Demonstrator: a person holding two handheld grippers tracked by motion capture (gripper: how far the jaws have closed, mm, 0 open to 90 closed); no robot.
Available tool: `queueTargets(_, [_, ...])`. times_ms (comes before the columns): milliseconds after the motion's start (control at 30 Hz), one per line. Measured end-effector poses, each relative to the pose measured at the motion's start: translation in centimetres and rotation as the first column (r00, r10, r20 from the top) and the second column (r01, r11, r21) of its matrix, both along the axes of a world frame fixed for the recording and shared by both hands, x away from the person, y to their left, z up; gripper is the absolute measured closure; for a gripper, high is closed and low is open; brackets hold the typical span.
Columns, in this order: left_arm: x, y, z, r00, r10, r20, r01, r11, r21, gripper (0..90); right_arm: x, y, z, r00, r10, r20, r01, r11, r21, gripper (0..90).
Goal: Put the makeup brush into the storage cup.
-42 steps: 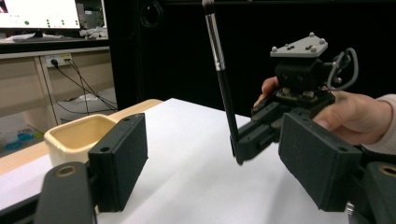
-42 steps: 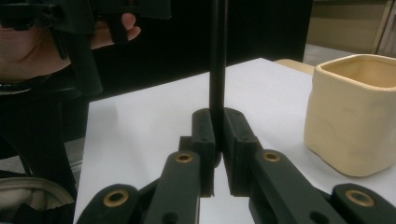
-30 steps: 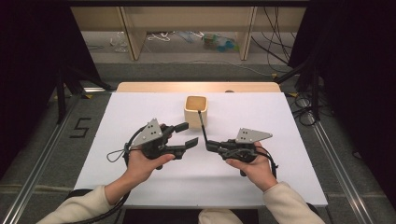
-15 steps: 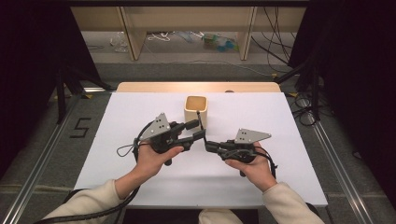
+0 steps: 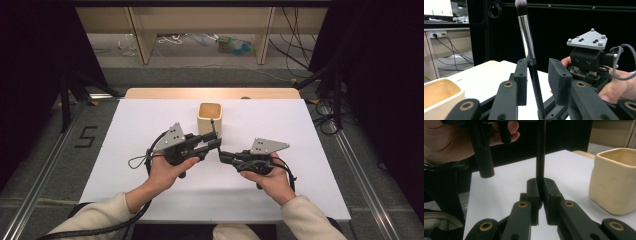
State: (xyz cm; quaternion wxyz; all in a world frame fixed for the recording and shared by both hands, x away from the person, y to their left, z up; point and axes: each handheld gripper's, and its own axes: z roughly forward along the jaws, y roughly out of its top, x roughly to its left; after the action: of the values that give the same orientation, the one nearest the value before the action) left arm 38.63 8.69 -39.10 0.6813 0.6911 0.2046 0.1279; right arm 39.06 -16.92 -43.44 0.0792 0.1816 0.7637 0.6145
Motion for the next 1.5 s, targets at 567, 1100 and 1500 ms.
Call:
queueTargets(567, [0.1, -0.4, -0.5, 0.9997, -0.017, -0.020, 0.017, 0.9998, 0.010, 82.8, 0.0, 0.2, 0.0, 1.0000, -0.004, 0.008, 0.004, 0.9996, -0.026, 84.0])
queueTargets(1100, [0.5, 0.3, 0.0, 0.9992, 0.026, 0.031, -0.027, 0.9991, 0.033, 83.8, 0.0, 0.1, 0.1, 0.9919, -0.114, -0.056, 0.109, 0.9894, -0.097, 39.2])
queueTargets(1500, [0.8, 0.9, 0.0, 0.9977, 0.051, 0.045, -0.052, 0.9985, 0.016, 83.8, -0.3, -0.6, 0.3, 0.9917, -0.126, -0.026, 0.124, 0.9886, -0.086, 35.7])
